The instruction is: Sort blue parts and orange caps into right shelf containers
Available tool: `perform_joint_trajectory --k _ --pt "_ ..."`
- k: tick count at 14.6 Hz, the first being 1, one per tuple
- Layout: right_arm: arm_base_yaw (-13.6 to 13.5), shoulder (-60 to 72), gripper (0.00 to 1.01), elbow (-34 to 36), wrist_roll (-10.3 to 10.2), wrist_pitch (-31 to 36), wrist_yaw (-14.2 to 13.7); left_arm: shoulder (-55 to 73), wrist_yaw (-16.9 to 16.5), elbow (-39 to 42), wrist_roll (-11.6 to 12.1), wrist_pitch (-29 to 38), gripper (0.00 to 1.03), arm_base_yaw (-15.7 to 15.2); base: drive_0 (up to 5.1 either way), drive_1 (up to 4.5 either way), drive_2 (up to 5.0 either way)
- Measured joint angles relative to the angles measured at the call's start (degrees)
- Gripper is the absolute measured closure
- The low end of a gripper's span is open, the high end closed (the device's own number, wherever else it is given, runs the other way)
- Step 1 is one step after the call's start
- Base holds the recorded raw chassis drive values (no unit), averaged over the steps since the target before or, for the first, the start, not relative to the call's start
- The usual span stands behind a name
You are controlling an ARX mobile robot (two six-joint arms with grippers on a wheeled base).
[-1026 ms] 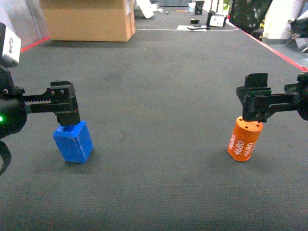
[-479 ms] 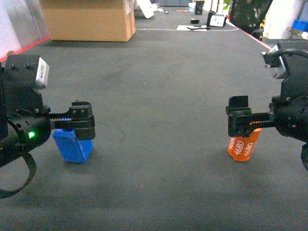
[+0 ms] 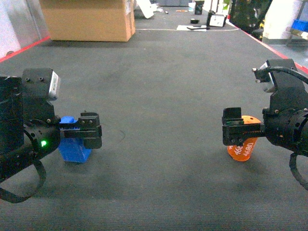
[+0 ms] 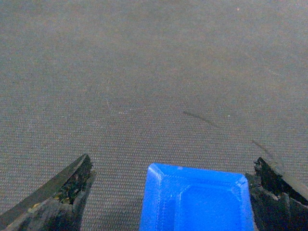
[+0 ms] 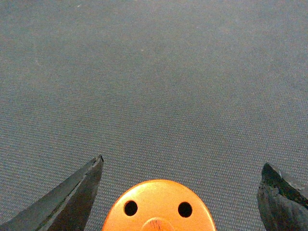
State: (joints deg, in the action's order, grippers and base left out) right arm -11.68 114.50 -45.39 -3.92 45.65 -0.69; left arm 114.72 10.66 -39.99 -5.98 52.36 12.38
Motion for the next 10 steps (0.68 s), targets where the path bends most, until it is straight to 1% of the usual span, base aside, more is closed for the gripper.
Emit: perform_joint_trajectory --k 3,5,6,7,8,9,10 --pt "-0.3 1.7 0.03 -1.1 -1.0 -0.2 -0.5 2.5 0.2 -1.3 0.3 -0.8 0.05 0.0 0.0 0.0 0.0" --pt "-0.7 1.8 0.03 -1.3 -1.1 -0.3 -0.8 2.7 0.2 -1.3 0.4 -1.4 0.05 0.0 0.0 0.0 0.0" --pt "-0.8 2.1 0.09 -1.5 -1.1 -0.6 -1.1 2.7 0.2 -1.3 0.4 -2.2 0.05 0.0 0.0 0.0 0.0" --pt "-1.1 2.4 0.23 -1.5 -1.0 -1.0 -1.4 2.7 0.2 -1.3 0.4 -2.5 0.13 0.2 0.0 0.0 0.0" --pt "-1.1 2.6 0.4 -1.5 -1.0 -1.1 -1.5 2.7 0.0 -1.2 0.4 -2.6 0.32 0.2 0.0 0.0 0.0" --pt "-1.1 2.6 0.56 -1.5 -1.0 -1.0 -1.5 2.7 0.0 -1.1 0.4 -2.5 0.46 0.2 0.0 0.0 0.0" --pt "-1.1 2.6 0.58 -1.5 -1.0 -1.0 -1.5 2.6 0.0 -1.0 0.4 -2.4 0.55 0.2 0.0 0.0 0.0"
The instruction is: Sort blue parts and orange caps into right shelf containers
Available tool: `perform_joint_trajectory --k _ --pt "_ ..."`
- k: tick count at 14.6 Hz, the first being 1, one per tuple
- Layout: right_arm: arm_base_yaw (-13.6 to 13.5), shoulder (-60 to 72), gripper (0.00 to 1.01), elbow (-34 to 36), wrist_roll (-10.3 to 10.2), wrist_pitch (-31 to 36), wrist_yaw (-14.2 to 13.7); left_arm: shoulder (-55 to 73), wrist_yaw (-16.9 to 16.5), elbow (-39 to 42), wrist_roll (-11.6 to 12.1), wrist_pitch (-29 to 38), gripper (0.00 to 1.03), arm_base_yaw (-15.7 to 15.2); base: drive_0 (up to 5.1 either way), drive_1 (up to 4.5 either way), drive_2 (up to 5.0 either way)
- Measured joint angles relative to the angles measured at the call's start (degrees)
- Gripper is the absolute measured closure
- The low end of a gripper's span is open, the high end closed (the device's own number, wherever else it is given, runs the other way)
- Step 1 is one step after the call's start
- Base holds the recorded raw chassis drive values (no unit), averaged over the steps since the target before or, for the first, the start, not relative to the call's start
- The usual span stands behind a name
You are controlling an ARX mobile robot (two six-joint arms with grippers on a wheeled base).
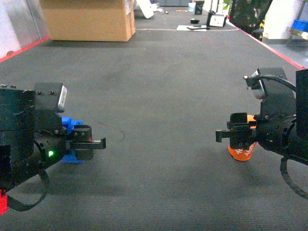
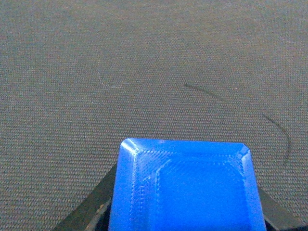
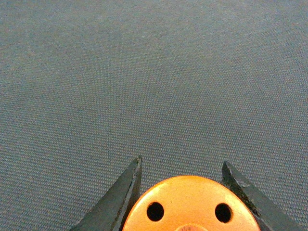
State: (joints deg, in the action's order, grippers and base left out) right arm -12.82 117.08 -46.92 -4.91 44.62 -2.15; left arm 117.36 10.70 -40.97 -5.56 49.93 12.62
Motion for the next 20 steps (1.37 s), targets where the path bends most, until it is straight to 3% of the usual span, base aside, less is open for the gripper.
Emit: perform_joint_trajectory --k 3,5,7,9,11,14,15,18,19,20 --pt "0.0 -0.6 0.58 0.5 -0.7 0.4 0.5 -1.6 0.5 1.4 0.0 0.7 0.59 0.2 0.0 0.0 0.0" --pt "-0.1 -6.2 0.58 4.4 -1.3 3.4 -0.3 -8.2 2.9 4.9 -0.1 4.6 0.59 0.5 0.0 0.0 0.0" --pt "-0.3 -17.8 0.58 10.6 -1.1 8.3 -2.5 -18.5 7.2 11.5 0.1 11.6 0.59 1.2 0.0 0.0 0.0" --pt "-0.4 -27.6 0.58 17.7 0.0 11.5 -5.3 -28.8 10.3 17.9 1.5 14.4 0.59 2.7 0.0 0.0 0.0" --pt "-1.2 -38.2 0.58 23.4 0.6 10.9 -8.6 -40.8 13.2 22.5 3.2 13.8 0.59 4.3 0.0 0.0 0.0" --pt "-2.6 -49.6 0.58 27.2 2.1 8.3 -12.2 -53.1 14.8 25.6 5.5 8.7 0.59 5.0 0.0 0.0 0.0" --pt "-3.6 -51.4 0.58 27.7 3.6 9.0 -13.5 -54.4 15.0 25.8 6.3 8.5 0.59 5.7 0.0 0.0 0.0" --pt "-4.0 -51.6 0.58 27.8 4.8 8.9 -13.6 -54.6 14.2 25.8 7.1 6.1 0.59 5.7 0.0 0.0 0.0" --pt "-2.9 -55.5 0.58 28.1 4.8 -0.8 -12.6 -60.5 6.7 26.3 6.8 -6.5 0.59 3.0 0.0 0.0 0.0" --pt "0.7 -61.2 0.58 33.0 4.8 -3.2 -10.7 -66.6 2.0 30.2 6.0 -10.7 0.59 -0.6 0.0 0.0 0.0"
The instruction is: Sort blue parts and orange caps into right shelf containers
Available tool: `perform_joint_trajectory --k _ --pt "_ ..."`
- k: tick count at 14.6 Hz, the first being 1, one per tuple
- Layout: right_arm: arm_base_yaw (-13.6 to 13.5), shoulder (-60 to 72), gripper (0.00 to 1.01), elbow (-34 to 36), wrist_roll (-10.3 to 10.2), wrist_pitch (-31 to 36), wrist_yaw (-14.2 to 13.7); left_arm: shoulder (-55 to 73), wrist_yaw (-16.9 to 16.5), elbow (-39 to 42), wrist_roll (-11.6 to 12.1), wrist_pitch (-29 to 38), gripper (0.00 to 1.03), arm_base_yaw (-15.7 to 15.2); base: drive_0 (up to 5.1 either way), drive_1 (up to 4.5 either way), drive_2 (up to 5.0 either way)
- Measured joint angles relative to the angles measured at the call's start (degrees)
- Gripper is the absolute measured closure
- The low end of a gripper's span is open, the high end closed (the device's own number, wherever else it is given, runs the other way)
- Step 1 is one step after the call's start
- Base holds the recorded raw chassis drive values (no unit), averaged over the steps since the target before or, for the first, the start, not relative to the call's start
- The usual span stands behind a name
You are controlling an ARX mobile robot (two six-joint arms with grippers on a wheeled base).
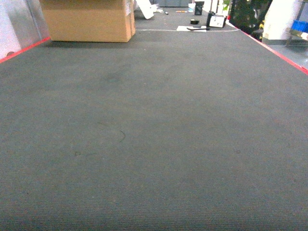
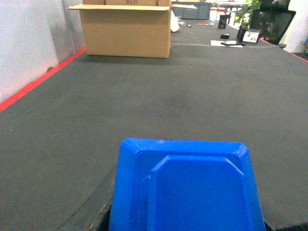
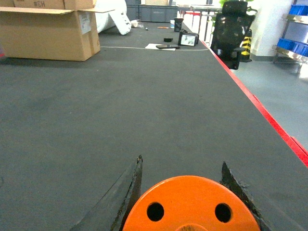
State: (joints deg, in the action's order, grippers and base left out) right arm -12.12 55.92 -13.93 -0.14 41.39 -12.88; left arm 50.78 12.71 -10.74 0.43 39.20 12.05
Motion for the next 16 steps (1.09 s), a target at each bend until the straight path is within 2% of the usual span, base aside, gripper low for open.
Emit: perform_joint_trajectory --k 3,6,7,8,10,11,12,13,16 --pt "3.6 -7.0 0.58 5.1 0.0 -2.2 4.2 -7.0 -4.2 4.0 0.0 -3.1 0.59 -3.6 0.0 0.0 0.0" --pt "6.3 -14.2 0.58 8.4 0.0 -5.9 6.9 -13.9 -6.9 6.7 -0.1 -7.3 0.59 -6.4 0.0 0.0 0.0" --pt "7.0 -16.2 0.58 9.3 0.0 -7.1 7.4 -15.9 -10.3 7.4 -0.1 -8.8 0.59 -8.6 0.0 0.0 0.0" --pt "10.5 -18.7 0.58 10.1 0.0 -8.9 12.0 -18.3 -12.3 7.9 -0.1 -10.4 0.59 -11.9 0.0 0.0 0.0" --pt "12.5 -20.9 0.58 10.7 0.0 -10.3 12.1 -20.3 -11.8 8.2 -0.2 -11.8 0.59 -12.4 0.0 0.0 0.0" --pt "12.5 -22.1 0.58 11.0 0.0 -11.4 12.2 -20.5 -12.6 9.3 -0.2 -9.6 0.59 -12.2 0.0 0.0 0.0" --pt "12.3 -24.0 0.58 11.4 0.0 -12.6 12.9 -21.7 -12.9 9.9 -0.2 -11.1 0.59 -11.8 0.0 0.0 0.0" --pt "12.1 -24.3 0.58 13.2 0.0 -9.3 12.9 -23.0 -12.7 9.9 -0.2 -12.2 0.59 -11.9 0.0 0.0 0.0" --pt "12.1 -30.7 0.58 13.2 0.0 -16.1 12.9 -29.6 -12.7 9.9 -0.2 -18.1 0.59 -11.9 0.0 0.0 0.0"
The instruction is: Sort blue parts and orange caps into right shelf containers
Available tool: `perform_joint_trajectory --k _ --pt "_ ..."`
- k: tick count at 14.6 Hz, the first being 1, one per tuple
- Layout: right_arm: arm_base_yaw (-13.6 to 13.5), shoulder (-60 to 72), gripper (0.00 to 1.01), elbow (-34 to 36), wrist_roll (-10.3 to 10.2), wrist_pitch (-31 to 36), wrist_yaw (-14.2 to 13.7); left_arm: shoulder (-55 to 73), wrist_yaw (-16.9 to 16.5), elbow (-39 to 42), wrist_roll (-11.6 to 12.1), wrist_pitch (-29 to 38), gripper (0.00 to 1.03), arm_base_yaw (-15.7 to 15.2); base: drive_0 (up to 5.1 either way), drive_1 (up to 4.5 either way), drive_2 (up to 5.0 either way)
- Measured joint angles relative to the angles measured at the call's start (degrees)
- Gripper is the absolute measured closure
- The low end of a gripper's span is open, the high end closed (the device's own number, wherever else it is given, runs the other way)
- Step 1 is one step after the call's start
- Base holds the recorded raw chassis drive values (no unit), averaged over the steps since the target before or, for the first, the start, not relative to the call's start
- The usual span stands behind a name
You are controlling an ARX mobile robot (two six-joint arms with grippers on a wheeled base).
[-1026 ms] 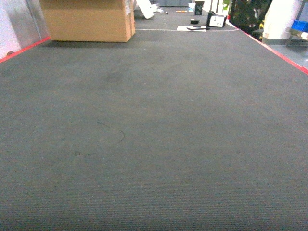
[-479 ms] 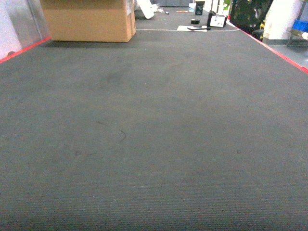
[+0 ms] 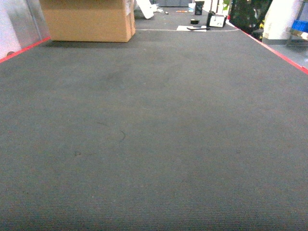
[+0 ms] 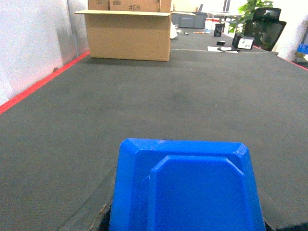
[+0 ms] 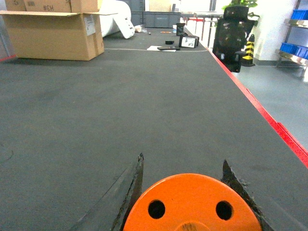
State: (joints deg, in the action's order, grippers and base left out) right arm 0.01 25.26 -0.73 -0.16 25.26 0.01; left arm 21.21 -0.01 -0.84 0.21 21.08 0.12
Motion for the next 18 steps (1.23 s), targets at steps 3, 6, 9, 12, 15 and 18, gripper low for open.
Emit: perform_joint_trajectory --k 3,6,9,12,15,18 --pt "0.0 -5.4 0.58 0.0 0.0 -5.7 0.0 -4.7 0.0 0.0 0.0 -4.7 0.59 0.0 0.0 0.0 0.0" --pt "0.0 -9.9 0.58 0.0 0.0 -10.2 0.0 -8.4 0.0 0.0 0.0 -8.4 0.59 0.0 0.0 0.0 0.0" --pt "0.0 -14.4 0.58 0.0 0.0 -14.5 0.0 -15.7 0.0 0.0 0.0 -17.7 0.59 0.0 0.0 0.0 0.0" --pt "0.0 -21.4 0.58 0.0 0.0 -24.8 0.2 -20.6 0.1 0.0 0.0 -21.6 0.59 0.0 0.0 0.0 0.0" --pt "0.0 -24.9 0.58 0.0 0.0 -25.9 0.0 -20.6 0.0 0.0 0.0 -21.4 0.59 0.0 0.0 0.0 0.0" --pt "0.0 -25.0 0.58 0.0 0.0 -25.6 0.0 -20.6 0.1 0.0 0.0 -21.5 0.59 0.0 0.0 0.0 0.0"
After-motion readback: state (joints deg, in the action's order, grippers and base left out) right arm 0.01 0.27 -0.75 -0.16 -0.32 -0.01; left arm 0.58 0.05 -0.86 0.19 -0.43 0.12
